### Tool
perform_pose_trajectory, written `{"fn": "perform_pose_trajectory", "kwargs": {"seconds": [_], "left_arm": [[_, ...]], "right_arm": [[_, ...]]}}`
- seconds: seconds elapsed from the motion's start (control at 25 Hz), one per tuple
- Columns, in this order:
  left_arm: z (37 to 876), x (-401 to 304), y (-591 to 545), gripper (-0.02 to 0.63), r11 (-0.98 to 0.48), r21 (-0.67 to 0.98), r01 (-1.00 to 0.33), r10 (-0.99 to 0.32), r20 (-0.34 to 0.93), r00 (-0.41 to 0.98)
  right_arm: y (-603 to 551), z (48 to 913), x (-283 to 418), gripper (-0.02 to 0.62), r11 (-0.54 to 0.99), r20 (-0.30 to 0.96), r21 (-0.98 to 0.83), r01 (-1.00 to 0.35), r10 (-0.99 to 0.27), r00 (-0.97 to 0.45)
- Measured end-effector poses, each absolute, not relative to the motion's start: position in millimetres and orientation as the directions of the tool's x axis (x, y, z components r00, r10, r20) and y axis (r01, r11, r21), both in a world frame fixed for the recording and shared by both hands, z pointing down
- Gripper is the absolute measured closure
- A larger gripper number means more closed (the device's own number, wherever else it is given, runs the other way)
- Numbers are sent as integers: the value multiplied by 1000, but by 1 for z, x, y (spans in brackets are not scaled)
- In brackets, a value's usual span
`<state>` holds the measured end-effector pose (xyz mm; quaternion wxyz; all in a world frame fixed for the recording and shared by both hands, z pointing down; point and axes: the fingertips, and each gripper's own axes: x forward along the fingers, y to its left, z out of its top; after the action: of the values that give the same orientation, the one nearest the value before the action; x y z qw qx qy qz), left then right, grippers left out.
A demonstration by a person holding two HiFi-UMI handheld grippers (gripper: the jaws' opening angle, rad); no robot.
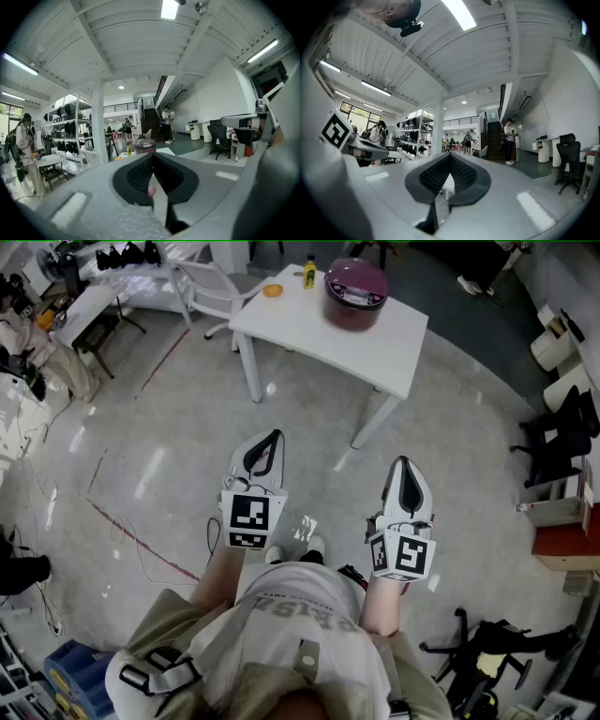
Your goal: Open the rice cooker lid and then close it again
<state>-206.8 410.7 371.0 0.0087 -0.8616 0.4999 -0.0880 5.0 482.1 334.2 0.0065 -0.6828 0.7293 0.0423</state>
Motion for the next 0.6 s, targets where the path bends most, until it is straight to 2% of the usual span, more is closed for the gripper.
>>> {"fn": "perform_pose_trajectory", "kwargs": {"seconds": [0.6], "left_arm": [[374, -192, 408, 597, -497, -92, -863, -863, 150, 482]], "right_arm": [[479, 335, 16, 595, 87, -62, 50, -995, -994, -90]]}}
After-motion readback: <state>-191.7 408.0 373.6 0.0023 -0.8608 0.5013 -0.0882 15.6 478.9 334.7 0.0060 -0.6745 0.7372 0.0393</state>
